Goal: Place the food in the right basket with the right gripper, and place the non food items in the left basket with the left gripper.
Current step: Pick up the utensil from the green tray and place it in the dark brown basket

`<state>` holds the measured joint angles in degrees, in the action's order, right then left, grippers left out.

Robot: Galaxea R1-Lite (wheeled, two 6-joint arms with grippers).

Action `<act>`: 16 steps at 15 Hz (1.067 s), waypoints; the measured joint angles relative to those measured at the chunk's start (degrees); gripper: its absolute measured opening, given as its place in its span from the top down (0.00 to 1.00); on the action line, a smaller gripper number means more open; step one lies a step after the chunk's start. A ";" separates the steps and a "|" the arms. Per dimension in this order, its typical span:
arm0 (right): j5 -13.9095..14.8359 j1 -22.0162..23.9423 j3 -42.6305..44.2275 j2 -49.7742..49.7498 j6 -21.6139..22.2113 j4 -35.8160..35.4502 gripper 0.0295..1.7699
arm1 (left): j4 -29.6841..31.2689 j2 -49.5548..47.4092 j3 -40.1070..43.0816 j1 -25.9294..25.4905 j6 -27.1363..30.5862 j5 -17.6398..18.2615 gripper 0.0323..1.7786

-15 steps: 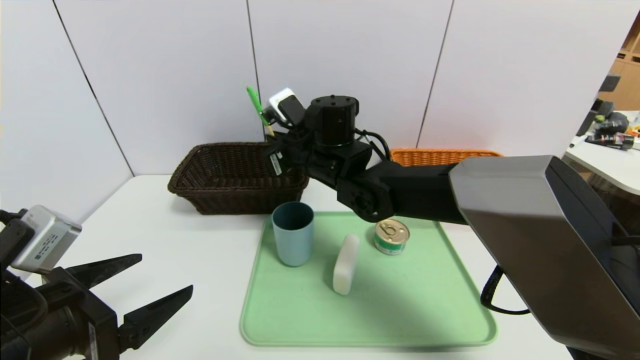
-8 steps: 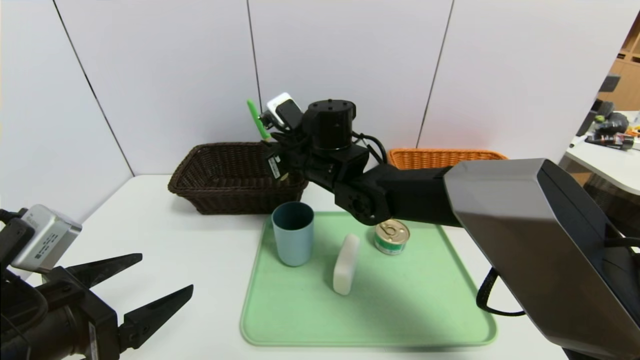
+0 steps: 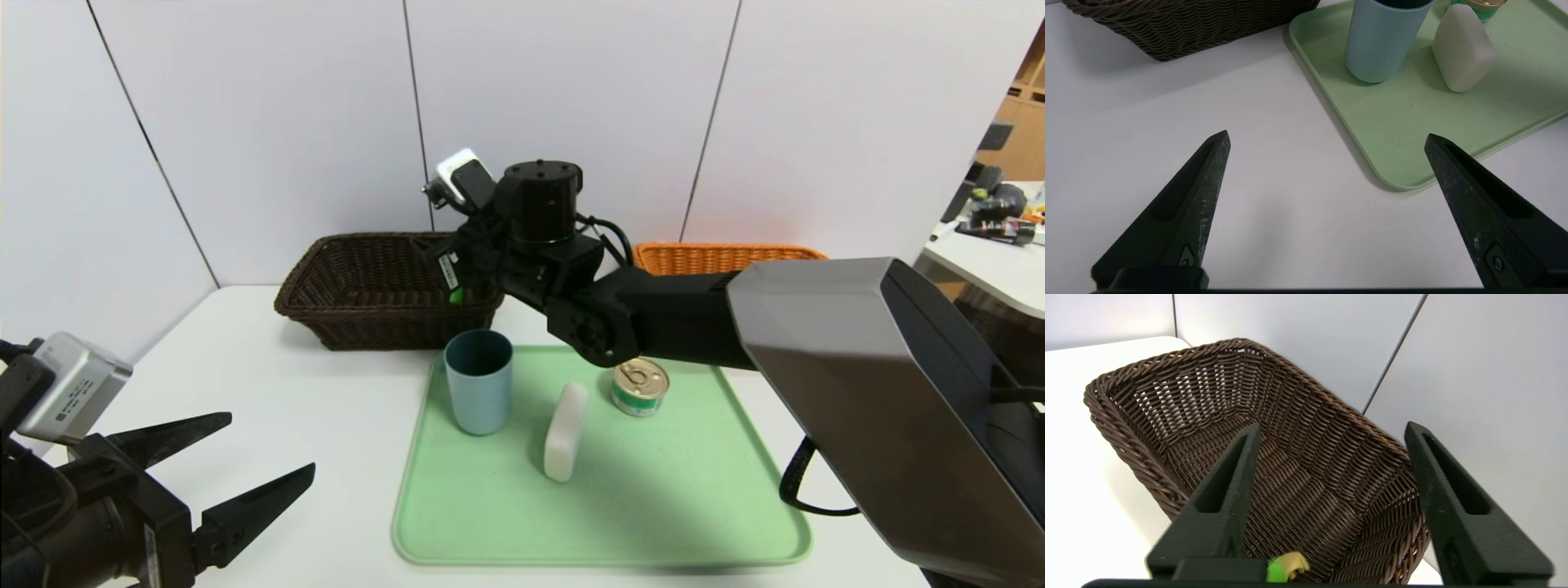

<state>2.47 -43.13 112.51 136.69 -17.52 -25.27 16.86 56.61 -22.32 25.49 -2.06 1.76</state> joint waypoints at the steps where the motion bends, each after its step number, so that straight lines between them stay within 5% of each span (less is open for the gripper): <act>1: 0.05 0.09 -0.02 -0.45 -0.21 0.26 0.25 | 0.00 0.00 0.00 0.00 -0.02 0.02 0.05; 10: 1.29 0.91 -0.68 -4.75 -4.36 0.77 0.10 | 0.50 -0.09 0.00 0.09 0.09 0.09 0.05; 16: 1.60 1.12 -9.36 -12.03 -6.68 1.38 0.07 | 0.74 -0.17 0.00 0.09 0.16 0.09 0.05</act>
<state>4.07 -42.01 103.14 124.66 -24.20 -23.89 17.60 56.44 -22.32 25.58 -1.90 1.84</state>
